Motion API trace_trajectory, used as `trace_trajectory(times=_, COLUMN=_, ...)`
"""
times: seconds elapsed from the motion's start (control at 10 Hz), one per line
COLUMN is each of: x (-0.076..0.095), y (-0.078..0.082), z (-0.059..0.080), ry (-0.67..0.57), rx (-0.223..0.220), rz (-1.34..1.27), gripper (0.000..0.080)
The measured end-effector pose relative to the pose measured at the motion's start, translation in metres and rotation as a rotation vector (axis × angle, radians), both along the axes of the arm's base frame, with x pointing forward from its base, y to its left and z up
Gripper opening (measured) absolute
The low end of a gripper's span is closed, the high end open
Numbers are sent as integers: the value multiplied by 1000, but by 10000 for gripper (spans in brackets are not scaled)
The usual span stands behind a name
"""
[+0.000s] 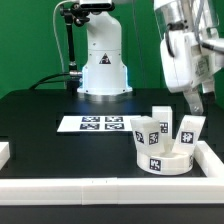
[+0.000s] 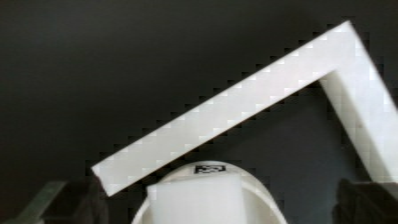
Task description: Assemble stool
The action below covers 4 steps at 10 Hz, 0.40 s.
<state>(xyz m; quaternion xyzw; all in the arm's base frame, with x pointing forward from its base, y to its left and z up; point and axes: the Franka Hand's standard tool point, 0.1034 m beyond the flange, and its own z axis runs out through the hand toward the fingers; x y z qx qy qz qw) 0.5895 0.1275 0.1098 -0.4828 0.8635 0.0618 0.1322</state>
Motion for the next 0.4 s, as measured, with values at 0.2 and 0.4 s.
trace_trajectory(times=0.2, x=-1, y=0, z=-2, ry=3, rx=-1, rz=1, gripper=648)
trace_trajectory(times=0.4, x=-1, y=0, z=-2, ry=3, rx=-1, rz=2, gripper=648)
